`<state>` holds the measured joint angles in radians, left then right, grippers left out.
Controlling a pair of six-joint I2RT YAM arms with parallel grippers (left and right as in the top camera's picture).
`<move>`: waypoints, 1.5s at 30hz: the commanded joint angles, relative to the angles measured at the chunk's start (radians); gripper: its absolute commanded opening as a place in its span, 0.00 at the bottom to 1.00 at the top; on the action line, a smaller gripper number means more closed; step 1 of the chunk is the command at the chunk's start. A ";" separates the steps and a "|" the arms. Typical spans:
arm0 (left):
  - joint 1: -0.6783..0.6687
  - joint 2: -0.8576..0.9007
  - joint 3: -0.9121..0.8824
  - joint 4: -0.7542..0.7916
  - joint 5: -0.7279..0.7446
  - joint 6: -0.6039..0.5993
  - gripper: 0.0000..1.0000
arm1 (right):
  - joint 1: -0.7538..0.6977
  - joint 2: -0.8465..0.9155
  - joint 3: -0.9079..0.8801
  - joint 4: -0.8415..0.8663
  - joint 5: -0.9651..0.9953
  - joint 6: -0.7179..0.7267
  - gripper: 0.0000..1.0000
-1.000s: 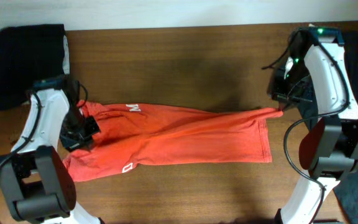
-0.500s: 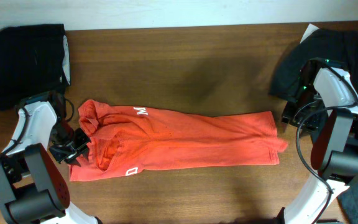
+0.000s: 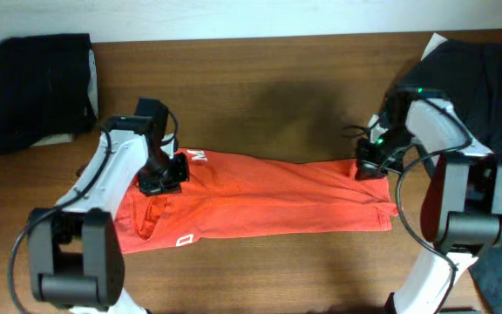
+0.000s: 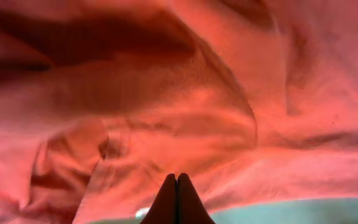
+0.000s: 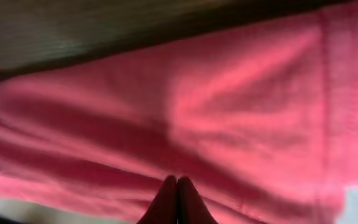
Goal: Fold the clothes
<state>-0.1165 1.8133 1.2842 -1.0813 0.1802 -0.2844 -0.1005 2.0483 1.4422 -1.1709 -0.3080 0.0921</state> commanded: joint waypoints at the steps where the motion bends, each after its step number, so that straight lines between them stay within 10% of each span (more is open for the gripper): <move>1: 0.008 0.116 -0.023 0.016 0.010 -0.013 0.01 | 0.002 -0.011 -0.104 0.078 0.025 0.048 0.04; 11: 0.270 0.295 -0.027 -0.008 -0.286 -0.130 0.01 | 0.002 -0.010 -0.206 0.204 0.163 0.153 0.04; 18: 0.480 0.294 0.230 -0.220 -0.313 -0.107 0.01 | -0.003 -0.010 0.141 0.011 0.164 0.150 0.05; 19: 0.479 0.294 0.287 -0.261 -0.311 -0.108 0.01 | -0.014 -0.010 0.224 -0.054 0.164 0.149 0.15; 20: 0.472 0.294 0.408 -0.353 -0.307 -0.108 0.00 | -0.042 -0.010 0.316 -0.134 0.158 0.138 0.89; 22: 0.457 0.294 0.478 -0.415 -0.278 -0.107 0.05 | -0.058 -0.005 0.320 -0.173 0.021 0.000 0.93; 23: 0.448 0.294 0.479 -0.419 -0.258 -0.108 0.32 | -0.049 0.004 0.274 -0.188 -0.080 -0.101 0.94; 24: 0.441 0.298 0.478 -0.418 -0.255 -0.108 0.97 | -0.026 0.004 0.183 -0.163 -0.111 -0.122 0.94; 31: 0.440 0.298 0.478 -0.412 -0.255 -0.108 0.99 | 0.168 0.004 -0.261 0.169 -0.313 -0.117 0.94; 33: 0.440 0.298 0.478 -0.412 -0.255 -0.108 0.99 | 0.243 0.004 -0.294 0.222 -0.320 -0.049 0.86; 34: 0.440 0.298 0.478 -0.412 -0.255 -0.108 0.99 | 0.285 0.004 -0.296 0.249 -0.303 -0.021 0.29; 35: 0.440 0.298 0.478 -0.413 -0.255 -0.108 0.99 | 0.292 0.004 -0.296 0.267 -0.280 0.050 0.06; 45: 0.440 0.298 0.478 -0.411 -0.256 -0.108 0.99 | -0.013 -0.140 0.217 -0.232 0.161 0.063 0.04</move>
<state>0.3256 2.1124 1.7535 -1.4925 -0.0788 -0.3889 -0.1287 1.9755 1.5814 -1.3685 -0.1902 0.1711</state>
